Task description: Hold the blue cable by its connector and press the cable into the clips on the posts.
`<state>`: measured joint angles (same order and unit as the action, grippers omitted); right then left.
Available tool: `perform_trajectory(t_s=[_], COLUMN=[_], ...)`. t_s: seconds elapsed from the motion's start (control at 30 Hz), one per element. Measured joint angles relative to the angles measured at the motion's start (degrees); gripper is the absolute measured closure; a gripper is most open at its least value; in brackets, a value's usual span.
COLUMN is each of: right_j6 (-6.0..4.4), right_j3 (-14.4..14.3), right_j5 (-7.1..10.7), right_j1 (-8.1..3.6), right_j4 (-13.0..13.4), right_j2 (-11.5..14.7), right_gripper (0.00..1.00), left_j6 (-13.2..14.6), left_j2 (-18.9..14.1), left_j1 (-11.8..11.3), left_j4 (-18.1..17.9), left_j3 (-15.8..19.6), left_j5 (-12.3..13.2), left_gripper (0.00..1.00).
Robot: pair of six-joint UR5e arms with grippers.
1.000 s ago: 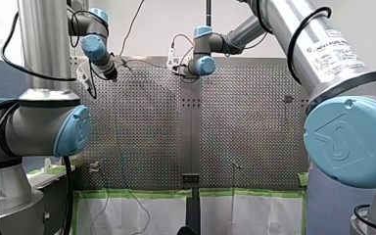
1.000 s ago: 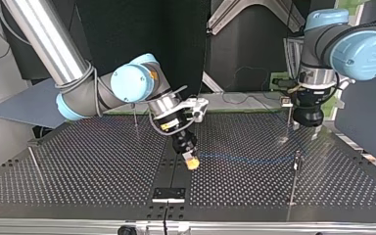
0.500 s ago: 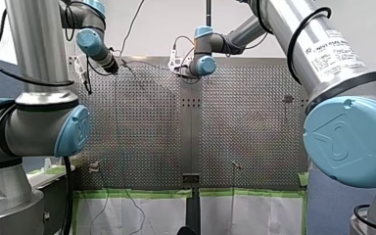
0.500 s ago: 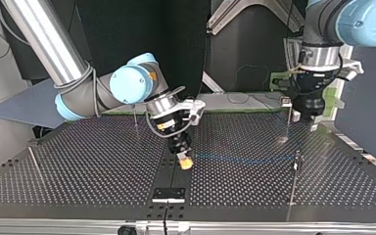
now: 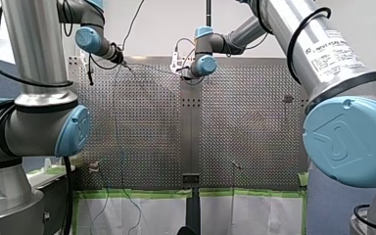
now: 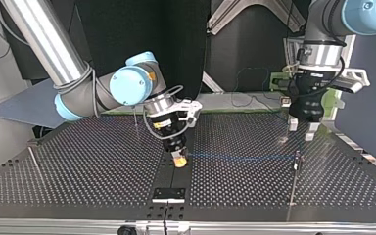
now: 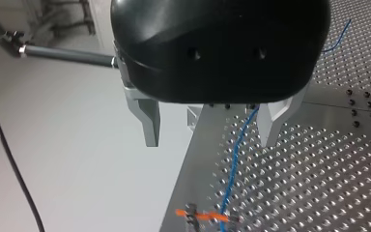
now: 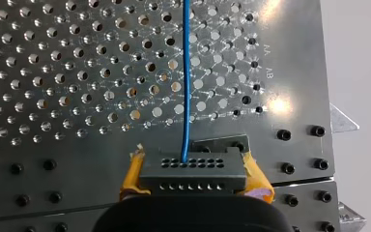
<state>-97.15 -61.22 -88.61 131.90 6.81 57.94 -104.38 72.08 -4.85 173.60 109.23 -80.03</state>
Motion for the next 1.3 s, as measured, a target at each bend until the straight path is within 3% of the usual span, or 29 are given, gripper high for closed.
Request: perform_trajectory(t_s=[0.17, 0.33, 0.57, 0.87, 1.3], right_j6=[0.01, 0.01, 0.01, 0.01, 0.02], right_j3=[0.0, 0.0, 0.0, 0.0, 0.0], right_j5=[-0.09, -0.12, -0.1, -0.16, -0.14], right_j1=[-0.01, 0.07, 0.08, -0.03, 0.02], right_j4=[-0.28, -0.44, -0.47, -0.4, -0.4], right_j2=[0.0, 0.01, 0.0, -0.01, -0.03], right_gripper=[1.0, 1.0, 1.0, 1.0, 1.0], left_j6=[2.42, 3.92, 7.11, 10.97, 16.53], left_j2=[0.12, 1.11, 3.54, 3.72, 3.45], left_j1=[0.06, 0.12, 0.34, 0.16, 0.27], left_j4=[-1.78, -2.14, -1.04, -0.81, -0.81], left_j3=[-0.16, -0.17, -0.17, -0.16, -0.71], left_j5=[1.76, 1.8, -0.15, -2.18, -2.61], left_gripper=[0.0, 0.0, 0.0, 0.0, 0.0])
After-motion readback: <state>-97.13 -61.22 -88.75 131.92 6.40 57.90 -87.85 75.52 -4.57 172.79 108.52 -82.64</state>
